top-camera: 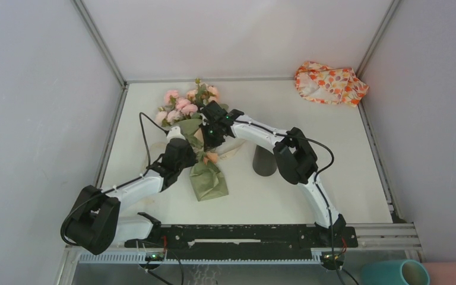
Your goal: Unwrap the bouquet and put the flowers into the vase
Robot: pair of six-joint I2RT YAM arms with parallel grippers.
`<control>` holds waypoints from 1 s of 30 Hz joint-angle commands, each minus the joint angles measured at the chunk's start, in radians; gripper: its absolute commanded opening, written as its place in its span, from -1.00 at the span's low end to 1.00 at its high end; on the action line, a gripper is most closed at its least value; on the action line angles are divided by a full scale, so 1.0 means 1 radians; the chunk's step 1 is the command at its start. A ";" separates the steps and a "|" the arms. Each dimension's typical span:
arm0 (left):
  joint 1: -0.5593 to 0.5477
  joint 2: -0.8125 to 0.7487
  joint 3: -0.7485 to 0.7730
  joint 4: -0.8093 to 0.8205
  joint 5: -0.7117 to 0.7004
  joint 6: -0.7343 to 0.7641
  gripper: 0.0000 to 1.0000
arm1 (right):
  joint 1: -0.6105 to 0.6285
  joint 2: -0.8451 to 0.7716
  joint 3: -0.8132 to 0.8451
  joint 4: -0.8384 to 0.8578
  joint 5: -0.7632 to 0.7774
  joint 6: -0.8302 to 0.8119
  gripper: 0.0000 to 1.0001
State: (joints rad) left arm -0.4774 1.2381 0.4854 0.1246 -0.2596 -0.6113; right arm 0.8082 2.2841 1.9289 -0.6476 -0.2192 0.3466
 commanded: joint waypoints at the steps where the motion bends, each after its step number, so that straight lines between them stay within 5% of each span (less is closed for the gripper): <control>1: 0.018 0.011 -0.007 0.015 -0.017 -0.001 -1.00 | -0.073 -0.057 -0.031 0.041 0.050 0.017 -1.00; 13: 0.074 0.009 -0.018 0.014 0.015 -0.005 -1.00 | -0.148 -0.143 -0.181 0.088 0.001 0.058 -1.00; 17: 0.074 -0.011 -0.024 0.103 0.188 0.051 -0.99 | -0.143 -0.144 -0.177 0.100 -0.021 0.055 -0.97; 24: 0.054 0.015 -0.007 0.320 0.399 0.100 -0.56 | -0.137 -0.145 -0.165 0.098 -0.056 0.059 -0.91; 30: 0.048 0.140 0.088 0.330 0.392 0.143 -0.53 | -0.133 -0.174 -0.184 0.108 -0.068 0.056 -0.87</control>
State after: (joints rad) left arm -0.4263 1.3136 0.4957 0.3809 0.0914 -0.5220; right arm 0.6685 2.1963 1.7523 -0.5762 -0.2680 0.3927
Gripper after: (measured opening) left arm 0.233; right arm 0.057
